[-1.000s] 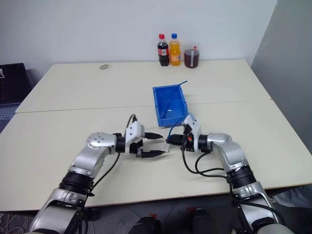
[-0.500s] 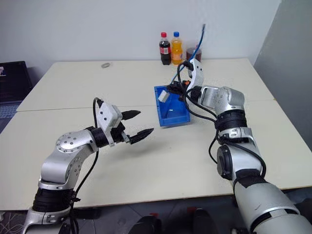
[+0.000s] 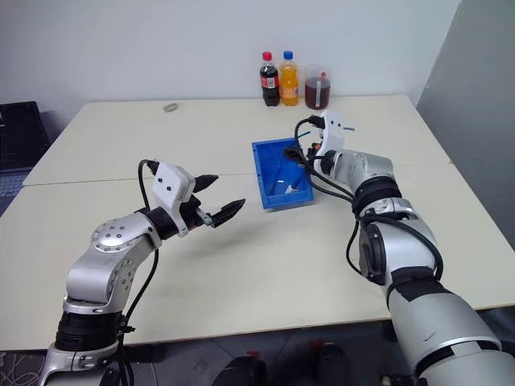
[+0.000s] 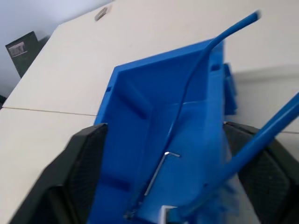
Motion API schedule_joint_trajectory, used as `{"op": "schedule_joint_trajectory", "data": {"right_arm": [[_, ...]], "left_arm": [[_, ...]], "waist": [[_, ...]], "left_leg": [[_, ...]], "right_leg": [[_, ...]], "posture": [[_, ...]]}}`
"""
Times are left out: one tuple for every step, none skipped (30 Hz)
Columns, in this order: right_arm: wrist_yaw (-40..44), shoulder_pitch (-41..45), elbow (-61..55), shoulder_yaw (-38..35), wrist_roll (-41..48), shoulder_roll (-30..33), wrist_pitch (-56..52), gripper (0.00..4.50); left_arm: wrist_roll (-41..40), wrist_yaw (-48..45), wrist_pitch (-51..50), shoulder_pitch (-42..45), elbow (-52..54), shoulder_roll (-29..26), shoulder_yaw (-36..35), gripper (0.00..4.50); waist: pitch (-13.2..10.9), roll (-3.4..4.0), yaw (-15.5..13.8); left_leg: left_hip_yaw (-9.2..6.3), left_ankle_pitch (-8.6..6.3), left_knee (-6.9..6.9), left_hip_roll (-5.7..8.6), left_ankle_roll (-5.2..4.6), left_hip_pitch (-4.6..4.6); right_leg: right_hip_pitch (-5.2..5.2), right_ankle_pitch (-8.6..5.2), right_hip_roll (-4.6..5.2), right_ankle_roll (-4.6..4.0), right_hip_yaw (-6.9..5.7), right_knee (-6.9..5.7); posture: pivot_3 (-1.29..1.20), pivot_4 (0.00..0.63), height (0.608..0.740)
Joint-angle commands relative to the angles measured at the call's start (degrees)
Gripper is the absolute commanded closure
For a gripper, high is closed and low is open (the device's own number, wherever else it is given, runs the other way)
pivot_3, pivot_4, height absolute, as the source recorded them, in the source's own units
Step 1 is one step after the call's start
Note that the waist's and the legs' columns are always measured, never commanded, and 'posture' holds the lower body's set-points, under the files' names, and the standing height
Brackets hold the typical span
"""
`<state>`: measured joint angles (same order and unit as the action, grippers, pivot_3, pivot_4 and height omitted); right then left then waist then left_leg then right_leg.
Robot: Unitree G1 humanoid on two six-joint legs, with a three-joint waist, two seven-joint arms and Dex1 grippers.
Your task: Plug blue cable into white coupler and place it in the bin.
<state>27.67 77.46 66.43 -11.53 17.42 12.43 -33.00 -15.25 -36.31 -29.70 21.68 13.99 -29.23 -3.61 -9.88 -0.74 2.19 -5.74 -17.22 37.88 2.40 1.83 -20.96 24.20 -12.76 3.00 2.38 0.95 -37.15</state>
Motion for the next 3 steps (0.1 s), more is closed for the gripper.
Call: {"op": "schedule_joint_trajectory", "data": {"right_arm": [[3.73, -1.94, -12.21, 1.74, 0.08, 2.13, -2.95, 0.26], [4.2, -6.56, -21.5, 2.99, 0.66, 3.46, -6.94, 0.26], [4.29, -10.14, -28.8, 3.82, 1.2, 4.34, -10.12, 0.26]], "left_arm": [[1.7, 0.86, 1.47, 1.06, 0.35, -1.59, 0.24, 0.0], [1.57, 1.5, 1.35, 1.44, 0.06, -1.76, -0.7, 0.0], [1.44, 1.96, 1.24, 1.66, -0.1, -1.92, -1.45, 0.0]], "waist": [[0.0, 0.0, 0.07], [0.0, 0.0, 0.03], [0.0, 0.0, 0.03]], "left_leg": [[-0.01, 0.0, 0.0, -0.01, 0.0, 0.0], [-0.02, 0.0, -0.01, -0.01, 0.0, 0.0], [-0.05, 0.0, -0.01, -0.03, 0.0, 0.0]], "right_leg": [[0.01, 0.0, -0.01, 0.0, 0.0, 0.0], [0.0, 0.0, -0.01, 0.0, 0.0, 0.0], [-0.01, 0.0, -0.01, 0.0, -0.03, 0.02]], "posture": [[0.0, 0.15, 0.74], [0.0, 0.15, 0.74], [0.0, 0.15, 0.74]]}}
